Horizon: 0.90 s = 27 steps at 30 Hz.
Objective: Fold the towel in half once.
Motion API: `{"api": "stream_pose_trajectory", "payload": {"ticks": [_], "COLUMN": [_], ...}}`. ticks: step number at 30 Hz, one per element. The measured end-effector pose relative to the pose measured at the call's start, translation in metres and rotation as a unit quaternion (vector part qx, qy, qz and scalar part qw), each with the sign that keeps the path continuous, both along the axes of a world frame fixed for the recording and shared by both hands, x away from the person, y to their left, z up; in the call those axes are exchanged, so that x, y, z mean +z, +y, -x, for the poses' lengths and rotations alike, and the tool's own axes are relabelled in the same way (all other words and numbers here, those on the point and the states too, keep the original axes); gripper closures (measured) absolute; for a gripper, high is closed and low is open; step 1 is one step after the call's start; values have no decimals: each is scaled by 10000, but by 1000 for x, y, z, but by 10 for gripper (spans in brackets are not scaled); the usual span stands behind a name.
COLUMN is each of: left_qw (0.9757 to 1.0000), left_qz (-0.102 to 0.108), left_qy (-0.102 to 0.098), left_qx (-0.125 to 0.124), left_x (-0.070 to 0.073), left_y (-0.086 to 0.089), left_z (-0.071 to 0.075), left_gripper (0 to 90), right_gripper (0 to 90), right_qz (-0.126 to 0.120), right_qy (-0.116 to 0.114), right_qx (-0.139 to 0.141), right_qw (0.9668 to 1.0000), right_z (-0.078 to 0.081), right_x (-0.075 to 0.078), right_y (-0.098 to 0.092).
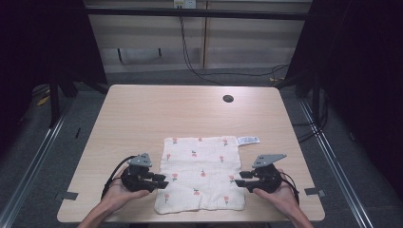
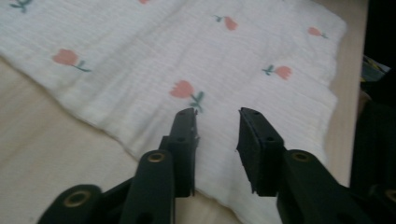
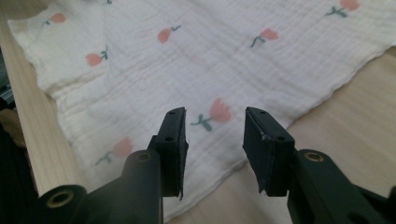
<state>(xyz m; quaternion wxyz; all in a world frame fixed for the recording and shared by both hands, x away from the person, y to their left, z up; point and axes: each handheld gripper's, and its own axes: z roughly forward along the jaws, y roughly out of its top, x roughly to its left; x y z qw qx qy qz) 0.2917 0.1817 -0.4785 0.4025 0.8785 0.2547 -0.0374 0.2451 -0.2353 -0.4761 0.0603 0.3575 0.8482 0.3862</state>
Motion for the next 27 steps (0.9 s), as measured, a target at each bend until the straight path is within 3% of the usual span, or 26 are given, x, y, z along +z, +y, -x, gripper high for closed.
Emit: {"api": "stream_pose_trajectory", "payload": {"ticks": [3,7,11,14,16,18,19,21,23,27], "left_qw": [9998,9997,9992,9992,9989,9977,9975,9981,9983,9986], "left_qz": [-50,-71,-311,-242,-140,9,-21,-102,-47,-57], "left_qy": [-7,-18,52,15,21,133,121,162,163,36], "left_qx": [181,243,252,332,453,667,690,591,565,519], "left_x": [-1,-4,-7,-4,-6,-10,-13,-18,-20,-21], "left_y": [-3,-9,-16,-22,-26,-27,-28,-30,-28,-28], "left_z": [-11,-21,-33,-42,-49,-57,-59,-61,-62,-61], "left_gripper": [559,554,549,539,519,497,495,491,492,510], "right_gripper": [571,559,560,579,582,578,576,572,568,573], "right_qz": [-116,-172,-117,-221,-82,-73,-93,-147,-179,-172], "right_qy": [-78,-175,-269,-331,-280,-234,-224,-230,-266,-236], "right_qx": [-106,-177,-288,-383,-421,-461,-509,-579,-624,-709], "right_qw": [9998,9995,9992,9985,9987,9986,9984,9979,9975,9971], "right_z": [-8,-20,-31,-41,-51,-60,-64,-73,-82,-104], "right_x": [7,13,18,21,19,17,17,16,16,15], "right_y": [-2,-2,-3,-6,-6,-7,-7,-8,-8,-6]}}
